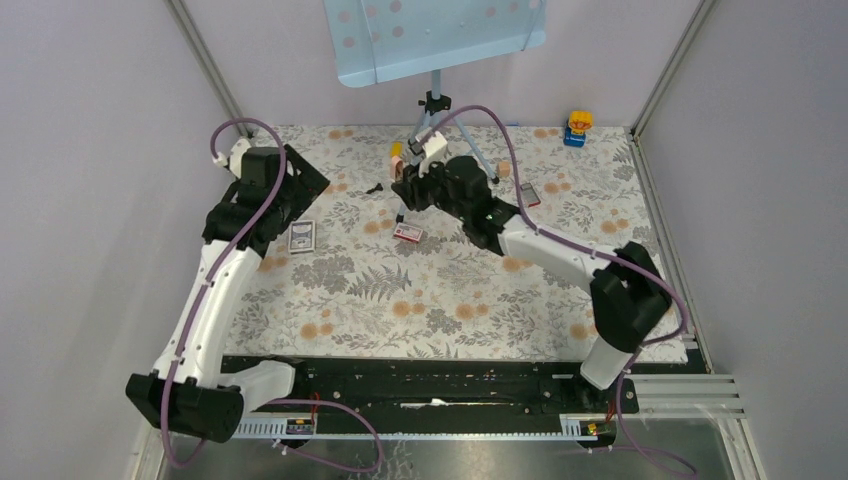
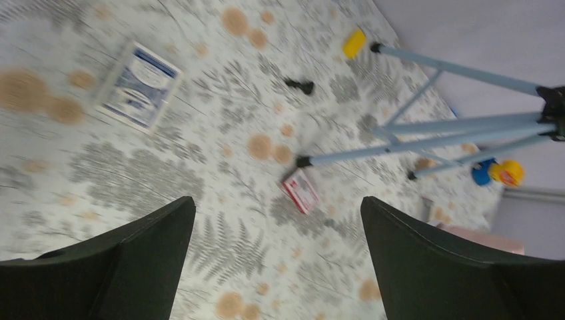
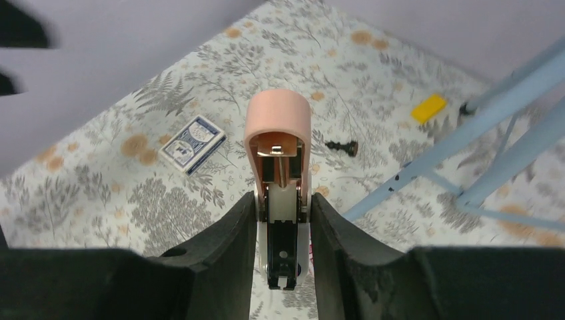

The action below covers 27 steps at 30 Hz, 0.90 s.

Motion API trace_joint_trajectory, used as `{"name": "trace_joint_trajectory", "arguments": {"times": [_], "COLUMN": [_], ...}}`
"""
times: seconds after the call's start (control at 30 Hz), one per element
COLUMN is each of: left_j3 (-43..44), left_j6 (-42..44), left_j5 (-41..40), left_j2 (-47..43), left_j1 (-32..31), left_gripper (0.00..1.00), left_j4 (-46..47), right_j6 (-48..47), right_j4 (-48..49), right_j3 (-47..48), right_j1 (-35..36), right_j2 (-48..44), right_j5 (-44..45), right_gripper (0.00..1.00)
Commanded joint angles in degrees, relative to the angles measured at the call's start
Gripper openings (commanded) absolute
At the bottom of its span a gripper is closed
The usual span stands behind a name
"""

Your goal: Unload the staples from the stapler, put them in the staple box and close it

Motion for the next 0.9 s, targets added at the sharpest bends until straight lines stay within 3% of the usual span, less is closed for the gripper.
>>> {"name": "trace_joint_trajectory", "arguments": {"times": [0.0,0.27,0.53,0.87], "left_j3": [-0.6,-7.8,-12.9,-17.4], "left_j6": [8.0,9.6,11.5,13.6], "left_j5": [-14.8,-24.0,-22.3,-18.8], "left_j2": [-4.3,-10.7,-11.4,-12.3], "left_j1": [0.0,0.0,0.0,0.0], "left_gripper": [0.99,0.99,0.99,0.99], "left_j4": [-2.2,-1.4,1.4,5.7], "right_j6": [16.7,23.8,29.4,28.7], "right_j4": [-20.7,-27.6,-35.8,-44.8], "right_j3": [11.3,26.8,42.9,56.9], "right_j1": [1.6,6.4,8.5,8.5], "right_j2": [8.6,23.5,38.0,48.9], "right_j5": [10.5,20.9,30.8,34.2], "right_gripper": [0.0,0.0,0.0,0.0]}}
